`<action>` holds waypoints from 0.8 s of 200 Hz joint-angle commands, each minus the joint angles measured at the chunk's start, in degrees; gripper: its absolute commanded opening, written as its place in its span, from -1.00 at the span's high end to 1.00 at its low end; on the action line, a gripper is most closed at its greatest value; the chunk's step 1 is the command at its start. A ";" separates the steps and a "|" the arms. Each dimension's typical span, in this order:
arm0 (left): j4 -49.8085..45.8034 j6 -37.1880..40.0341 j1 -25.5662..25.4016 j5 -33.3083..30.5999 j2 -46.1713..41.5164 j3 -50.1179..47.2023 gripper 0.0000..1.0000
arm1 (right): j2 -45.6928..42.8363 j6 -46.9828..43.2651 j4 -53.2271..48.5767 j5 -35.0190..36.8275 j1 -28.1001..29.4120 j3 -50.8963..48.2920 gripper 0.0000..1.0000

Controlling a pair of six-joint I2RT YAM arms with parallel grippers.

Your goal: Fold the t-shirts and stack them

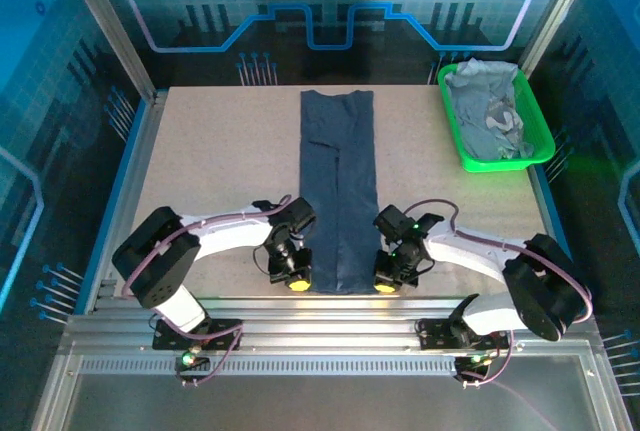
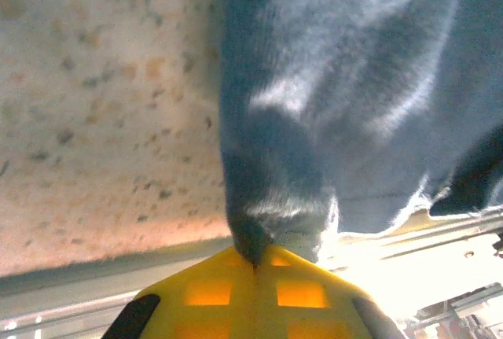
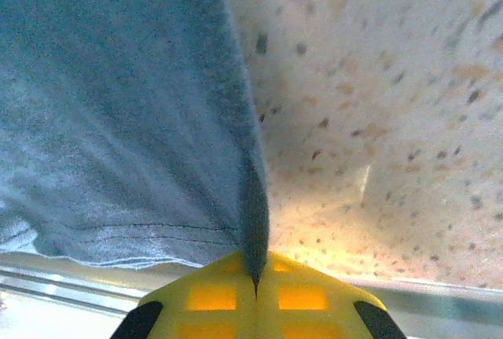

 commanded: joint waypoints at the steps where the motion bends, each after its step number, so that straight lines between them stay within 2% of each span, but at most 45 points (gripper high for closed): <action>1: -4.25 0.76 -0.15 -1.11 -3.50 -1.58 1.00 | -0.90 1.14 -3.80 -2.38 2.15 1.54 1.00; 41: -2.72 0.11 -0.20 -0.45 -3.74 -3.48 1.00 | 1.13 2.30 -2.26 -1.19 2.48 1.34 1.00; 88: -4.96 -0.63 0.89 -3.60 -6.29 1.41 1.00 | -2.25 3.73 -7.22 2.36 1.79 6.47 1.00; 123: -1.59 -4.06 7.55 -4.16 -10.17 5.10 1.00 | -3.58 2.67 -11.10 4.63 -2.80 12.26 1.00; 160: 2.93 -4.64 15.05 -0.73 -6.11 11.77 1.00 | 2.09 -2.34 -13.62 5.95 -8.78 23.74 1.00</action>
